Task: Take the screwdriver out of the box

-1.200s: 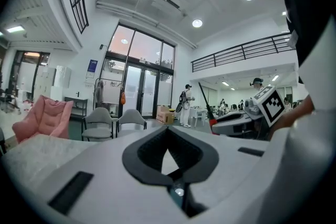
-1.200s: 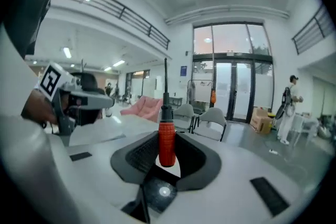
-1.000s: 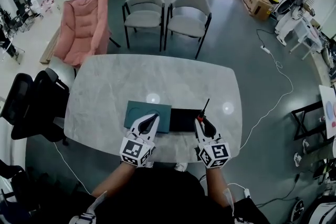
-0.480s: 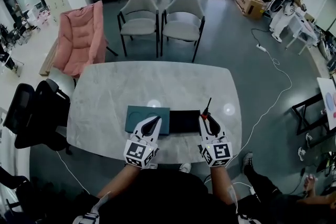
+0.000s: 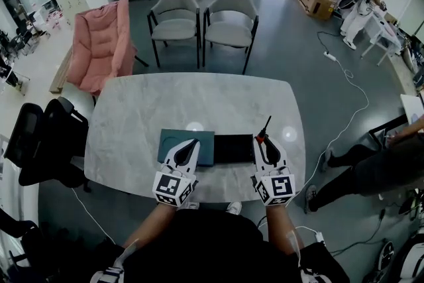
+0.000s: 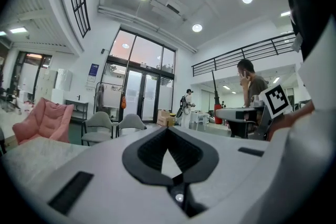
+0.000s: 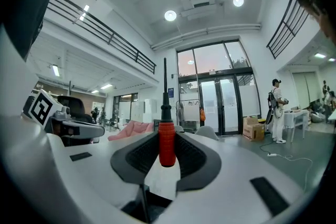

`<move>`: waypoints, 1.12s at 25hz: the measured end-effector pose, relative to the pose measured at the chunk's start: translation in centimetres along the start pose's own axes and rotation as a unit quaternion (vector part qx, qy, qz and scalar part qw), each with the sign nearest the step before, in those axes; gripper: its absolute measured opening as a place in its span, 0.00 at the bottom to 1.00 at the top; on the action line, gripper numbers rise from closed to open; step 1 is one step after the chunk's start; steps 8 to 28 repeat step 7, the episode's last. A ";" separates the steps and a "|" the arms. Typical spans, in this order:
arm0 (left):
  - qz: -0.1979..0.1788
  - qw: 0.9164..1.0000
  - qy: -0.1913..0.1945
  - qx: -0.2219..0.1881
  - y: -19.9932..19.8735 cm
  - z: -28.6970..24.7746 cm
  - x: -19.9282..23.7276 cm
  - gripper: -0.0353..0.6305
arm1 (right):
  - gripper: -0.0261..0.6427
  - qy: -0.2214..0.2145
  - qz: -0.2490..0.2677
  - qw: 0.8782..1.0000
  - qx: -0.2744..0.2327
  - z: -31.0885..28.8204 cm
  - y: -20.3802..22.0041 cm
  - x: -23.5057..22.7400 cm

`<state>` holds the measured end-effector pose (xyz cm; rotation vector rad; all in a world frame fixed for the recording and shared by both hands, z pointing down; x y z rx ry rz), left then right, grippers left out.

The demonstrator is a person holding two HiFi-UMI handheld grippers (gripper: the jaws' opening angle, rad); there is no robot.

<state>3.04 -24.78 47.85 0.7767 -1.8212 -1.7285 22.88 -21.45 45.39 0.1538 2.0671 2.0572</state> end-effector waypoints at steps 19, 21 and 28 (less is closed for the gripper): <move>-0.003 1.000 -0.008 0.002 0.1 0.5 0.8 0.06 | 0.20 -0.002 -0.004 1.000 -0.007 0.1 -0.2 0.1; -0.003 1.000 -0.008 0.002 0.1 0.5 0.8 0.06 | 0.20 -0.002 -0.004 1.000 -0.007 0.1 -0.2 0.1; -0.003 1.000 -0.008 0.002 0.1 0.5 0.8 0.06 | 0.20 -0.002 -0.004 1.000 -0.007 0.1 -0.2 0.1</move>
Point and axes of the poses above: the fingertips, and each gripper's own axes: z backward along the fingers, x to its left, y out of its underside, the point moved 2 cm from there along z, backward along the fingers, and after that the axes turned 5 degrees about -z, right-handed, at the moved point
